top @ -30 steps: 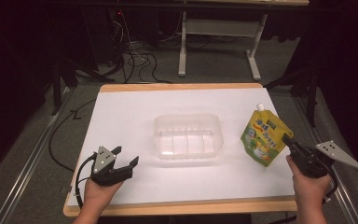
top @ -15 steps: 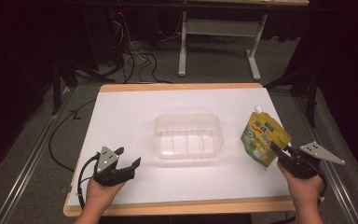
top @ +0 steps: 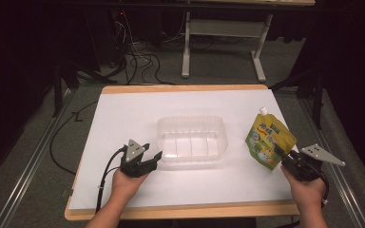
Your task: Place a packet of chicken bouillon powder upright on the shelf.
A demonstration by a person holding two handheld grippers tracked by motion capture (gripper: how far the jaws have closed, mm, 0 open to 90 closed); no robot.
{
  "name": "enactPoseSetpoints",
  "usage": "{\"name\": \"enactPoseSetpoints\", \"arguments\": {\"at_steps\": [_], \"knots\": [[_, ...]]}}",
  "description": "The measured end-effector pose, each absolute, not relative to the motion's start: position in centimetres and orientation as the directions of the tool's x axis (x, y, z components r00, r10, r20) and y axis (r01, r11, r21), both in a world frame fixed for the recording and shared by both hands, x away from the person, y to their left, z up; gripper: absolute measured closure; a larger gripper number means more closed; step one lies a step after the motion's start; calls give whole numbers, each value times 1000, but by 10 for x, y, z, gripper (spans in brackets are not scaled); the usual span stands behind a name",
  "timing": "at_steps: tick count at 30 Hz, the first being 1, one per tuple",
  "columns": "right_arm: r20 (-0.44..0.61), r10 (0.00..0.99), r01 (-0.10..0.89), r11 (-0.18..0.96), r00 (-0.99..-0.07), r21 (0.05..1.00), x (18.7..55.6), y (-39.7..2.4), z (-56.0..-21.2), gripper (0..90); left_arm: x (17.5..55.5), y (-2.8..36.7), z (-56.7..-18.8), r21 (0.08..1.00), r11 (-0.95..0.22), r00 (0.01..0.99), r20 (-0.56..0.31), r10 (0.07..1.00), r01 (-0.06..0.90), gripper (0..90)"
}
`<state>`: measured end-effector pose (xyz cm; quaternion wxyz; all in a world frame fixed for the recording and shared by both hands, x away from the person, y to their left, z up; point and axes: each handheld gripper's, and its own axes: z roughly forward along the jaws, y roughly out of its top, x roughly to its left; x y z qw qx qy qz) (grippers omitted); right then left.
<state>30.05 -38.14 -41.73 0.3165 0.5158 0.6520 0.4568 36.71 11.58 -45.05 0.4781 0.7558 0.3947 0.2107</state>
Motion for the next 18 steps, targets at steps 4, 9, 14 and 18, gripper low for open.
{"name": "enactPoseSetpoints", "arguments": {"at_steps": [4, 9, 14, 18], "knots": [[66, 959, 385, 46, -275, 922, 301, -382, -417, 839, 377, 111, -458, 890, -210, 601, -85, 795, 404, 566], [110, 959, 393, 1, -261, 920, 302, -382, -417, 869, 372, 103, -461, 894, -257, 609, -21, 793, 366, 706], [83, 961, 382, 24, -263, 924, 301, -375, -413, 882, 368, 100, -459, 895, -259, 607, -17, 794, 363, 738], [91, 960, 377, 15, -263, 926, 300, -373, -411, 886, 362, 97, -458, 895, -269, 616, -9, 787, 357, 738]]}}
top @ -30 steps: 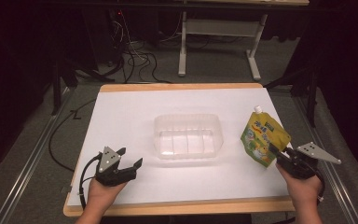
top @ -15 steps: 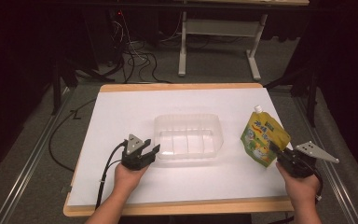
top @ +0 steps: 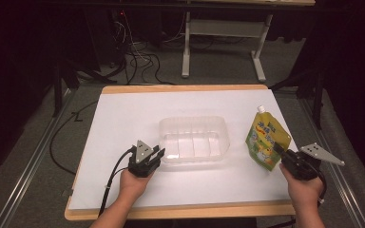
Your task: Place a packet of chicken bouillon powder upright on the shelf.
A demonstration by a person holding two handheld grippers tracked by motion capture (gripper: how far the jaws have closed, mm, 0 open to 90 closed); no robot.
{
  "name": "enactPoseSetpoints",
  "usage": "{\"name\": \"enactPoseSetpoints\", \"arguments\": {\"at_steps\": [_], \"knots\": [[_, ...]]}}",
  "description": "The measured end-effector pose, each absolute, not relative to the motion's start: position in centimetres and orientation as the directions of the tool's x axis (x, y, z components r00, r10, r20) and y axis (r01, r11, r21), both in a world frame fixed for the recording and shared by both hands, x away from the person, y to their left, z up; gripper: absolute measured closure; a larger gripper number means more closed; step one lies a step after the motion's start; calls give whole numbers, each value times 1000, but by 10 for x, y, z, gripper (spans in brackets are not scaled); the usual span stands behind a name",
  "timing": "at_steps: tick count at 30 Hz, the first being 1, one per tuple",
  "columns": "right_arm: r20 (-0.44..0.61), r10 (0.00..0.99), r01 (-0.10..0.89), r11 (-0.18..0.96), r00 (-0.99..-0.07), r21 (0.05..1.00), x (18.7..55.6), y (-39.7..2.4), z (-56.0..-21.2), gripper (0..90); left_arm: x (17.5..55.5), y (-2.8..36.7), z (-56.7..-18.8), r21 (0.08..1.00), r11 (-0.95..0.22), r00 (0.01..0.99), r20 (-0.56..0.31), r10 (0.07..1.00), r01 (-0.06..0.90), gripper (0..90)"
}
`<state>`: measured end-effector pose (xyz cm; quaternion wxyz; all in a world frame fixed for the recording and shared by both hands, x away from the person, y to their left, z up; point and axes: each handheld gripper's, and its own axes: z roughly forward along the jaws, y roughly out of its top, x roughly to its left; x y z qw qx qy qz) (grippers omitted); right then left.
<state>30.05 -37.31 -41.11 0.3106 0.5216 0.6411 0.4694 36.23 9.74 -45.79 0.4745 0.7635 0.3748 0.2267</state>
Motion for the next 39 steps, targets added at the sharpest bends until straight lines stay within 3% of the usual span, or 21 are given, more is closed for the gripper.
{"name": "enactPoseSetpoints", "arguments": {"at_steps": [14, 26, 39], "knots": [[150, 953, 315, -62, -264, 947, 293, -375, -395, 892, 355, 92, -457, 895, -291, 632, 13, 775, 337, 729], [173, 941, 241, -103, -290, 965, 286, -360, -368, 895, 357, 95, -455, 893, -284, 638, -4, 770, 349, 572], [170, 922, 206, -102, -348, 973, 298, -325, -343, 895, 357, 97, -455, 889, -280, 641, -20, 767, 363, 550]]}}
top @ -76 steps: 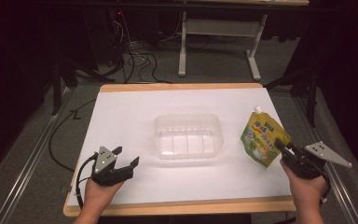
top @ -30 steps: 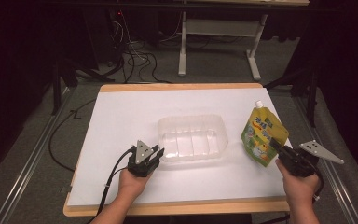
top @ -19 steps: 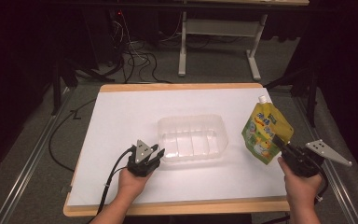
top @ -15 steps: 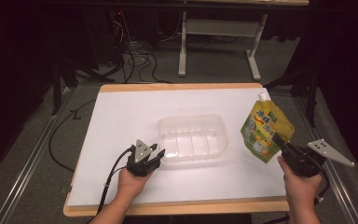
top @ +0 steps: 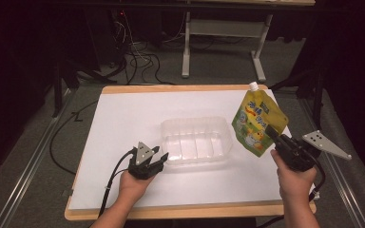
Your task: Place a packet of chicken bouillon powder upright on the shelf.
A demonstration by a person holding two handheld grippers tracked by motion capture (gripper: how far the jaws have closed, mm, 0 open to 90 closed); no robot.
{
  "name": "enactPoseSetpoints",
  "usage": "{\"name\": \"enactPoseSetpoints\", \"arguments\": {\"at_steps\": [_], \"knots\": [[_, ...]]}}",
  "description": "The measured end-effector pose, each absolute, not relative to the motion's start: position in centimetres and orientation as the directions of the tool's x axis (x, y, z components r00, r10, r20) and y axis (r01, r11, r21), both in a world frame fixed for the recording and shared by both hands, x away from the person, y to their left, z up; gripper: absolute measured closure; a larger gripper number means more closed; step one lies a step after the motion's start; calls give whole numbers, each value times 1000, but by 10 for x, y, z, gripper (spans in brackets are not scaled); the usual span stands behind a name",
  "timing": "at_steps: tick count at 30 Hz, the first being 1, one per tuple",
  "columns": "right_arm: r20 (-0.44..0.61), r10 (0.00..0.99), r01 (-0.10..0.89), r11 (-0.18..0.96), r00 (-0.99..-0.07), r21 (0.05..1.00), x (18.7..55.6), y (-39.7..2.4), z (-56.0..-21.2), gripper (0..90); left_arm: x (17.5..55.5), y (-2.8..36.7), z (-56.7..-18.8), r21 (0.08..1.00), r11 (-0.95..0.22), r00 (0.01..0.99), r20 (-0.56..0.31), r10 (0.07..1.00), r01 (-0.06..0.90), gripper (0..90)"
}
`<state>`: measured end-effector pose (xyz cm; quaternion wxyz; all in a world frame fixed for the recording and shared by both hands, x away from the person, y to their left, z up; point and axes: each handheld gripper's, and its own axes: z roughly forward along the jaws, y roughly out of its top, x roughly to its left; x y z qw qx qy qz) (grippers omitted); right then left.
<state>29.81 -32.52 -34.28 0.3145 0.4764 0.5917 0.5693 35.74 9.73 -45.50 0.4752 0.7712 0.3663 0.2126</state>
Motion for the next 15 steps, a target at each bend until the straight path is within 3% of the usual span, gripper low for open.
{"name": "enactPoseSetpoints", "arguments": {"at_steps": [15], "knots": [[169, 905, 225, -85, -389, 971, 324, -278, -332, 897, 359, 98, -456, 886, -286, 644, -18, 765, 365, 564]]}}
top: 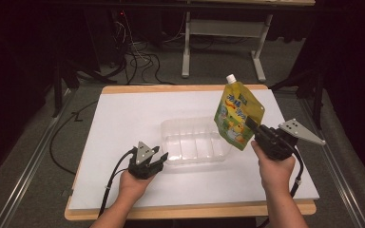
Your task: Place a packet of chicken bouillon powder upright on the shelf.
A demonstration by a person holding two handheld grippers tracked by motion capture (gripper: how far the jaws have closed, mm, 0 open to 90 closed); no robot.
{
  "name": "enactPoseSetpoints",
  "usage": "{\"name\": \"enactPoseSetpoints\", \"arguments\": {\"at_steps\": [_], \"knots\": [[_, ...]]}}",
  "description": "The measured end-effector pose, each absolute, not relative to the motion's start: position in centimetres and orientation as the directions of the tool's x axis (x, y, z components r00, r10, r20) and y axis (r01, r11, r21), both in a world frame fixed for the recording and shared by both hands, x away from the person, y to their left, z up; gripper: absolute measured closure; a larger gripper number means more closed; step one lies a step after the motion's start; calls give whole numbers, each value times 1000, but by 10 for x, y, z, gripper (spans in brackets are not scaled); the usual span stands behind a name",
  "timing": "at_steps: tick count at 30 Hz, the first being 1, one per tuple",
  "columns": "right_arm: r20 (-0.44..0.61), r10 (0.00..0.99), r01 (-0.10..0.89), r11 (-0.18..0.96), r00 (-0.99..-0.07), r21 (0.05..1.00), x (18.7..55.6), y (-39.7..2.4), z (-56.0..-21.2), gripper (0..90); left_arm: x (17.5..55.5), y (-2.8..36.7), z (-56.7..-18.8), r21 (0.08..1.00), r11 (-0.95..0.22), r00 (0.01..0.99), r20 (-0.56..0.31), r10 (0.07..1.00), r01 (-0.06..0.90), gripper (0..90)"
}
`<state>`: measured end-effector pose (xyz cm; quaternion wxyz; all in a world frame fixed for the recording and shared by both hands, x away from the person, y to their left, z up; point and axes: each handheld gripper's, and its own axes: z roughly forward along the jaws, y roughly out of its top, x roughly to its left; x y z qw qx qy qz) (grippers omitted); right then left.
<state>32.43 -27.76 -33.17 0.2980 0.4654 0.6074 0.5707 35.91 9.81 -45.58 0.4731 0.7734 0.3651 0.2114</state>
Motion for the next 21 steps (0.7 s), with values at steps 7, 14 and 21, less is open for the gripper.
{"name": "enactPoseSetpoints", "arguments": {"at_steps": [7, 14, 21], "knots": [[178, 911, 253, -84, -373, 964, 339, -259, -339, 900, 361, 98, -457, 884, -293, 646, -13, 763, 363, 564], [177, 925, 274, -83, -337, 958, 350, -250, -348, 899, 362, 98, -458, 884, -291, 647, -16, 763, 365, 560], [189, 933, 282, -101, -305, 954, 354, -248, -357, 898, 364, 98, -458, 884, -284, 642, -23, 767, 372, 553]]}}
